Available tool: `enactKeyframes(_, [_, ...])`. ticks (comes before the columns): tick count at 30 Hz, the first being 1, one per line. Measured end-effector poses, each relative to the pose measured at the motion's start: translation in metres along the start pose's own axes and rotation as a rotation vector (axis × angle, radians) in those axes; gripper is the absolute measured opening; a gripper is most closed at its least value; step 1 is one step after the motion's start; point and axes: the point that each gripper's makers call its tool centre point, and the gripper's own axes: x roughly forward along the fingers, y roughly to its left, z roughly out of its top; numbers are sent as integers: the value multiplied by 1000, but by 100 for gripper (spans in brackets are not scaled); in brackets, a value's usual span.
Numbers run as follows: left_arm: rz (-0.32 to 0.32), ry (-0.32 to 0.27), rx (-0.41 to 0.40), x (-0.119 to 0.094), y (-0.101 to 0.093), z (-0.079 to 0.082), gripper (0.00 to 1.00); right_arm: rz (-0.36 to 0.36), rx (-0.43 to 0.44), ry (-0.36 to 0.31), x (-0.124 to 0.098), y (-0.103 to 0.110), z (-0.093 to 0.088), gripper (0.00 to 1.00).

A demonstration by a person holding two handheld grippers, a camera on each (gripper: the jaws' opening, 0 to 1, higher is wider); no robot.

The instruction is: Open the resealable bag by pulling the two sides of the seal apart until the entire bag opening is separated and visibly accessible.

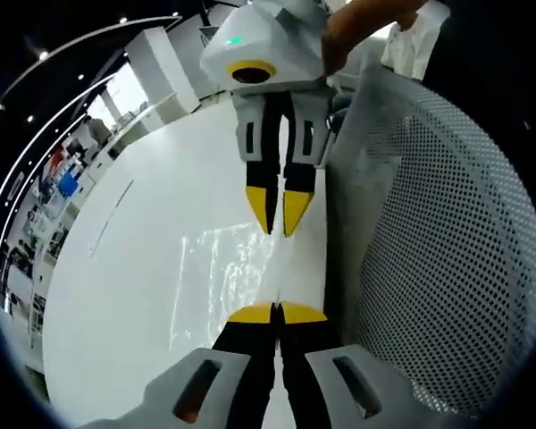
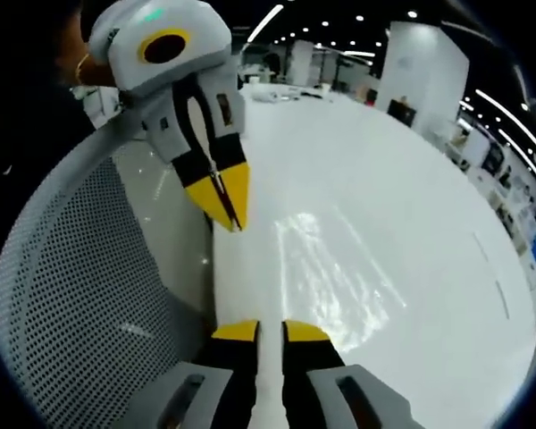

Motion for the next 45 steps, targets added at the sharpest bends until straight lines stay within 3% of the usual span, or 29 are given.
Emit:
enactKeyframes(10, [81,-9,-19,-4,14,-3,0,-4,18,-16,4,-2,7,0])
enactKeyframes(15, [130,-4,-45,-9,21,2,23,-24,26,-32,3,-8,18,0])
enactKeyframes(17, [155,-5,-23,-11,25,5,25,-28,20,-33,3,-10,20,0])
enactKeyframes(21, [145,-10,61,-12,21,18,15,-37,7,-42,4,-12,28,0])
enactKeyframes(29, [99,43,202,-1,8,22,16,-38,-6,-51,4,-11,37,0])
enactKeyframes(33, [92,37,226,1,3,26,14,-37,-5,-63,2,-11,44,0])
enactKeyframes(41, [112,95,221,10,10,13,14,-44,-22,-86,1,-10,57,0])
enactKeyframes(45, [131,112,195,11,14,8,4,-53,-30,-91,0,-11,61,0])
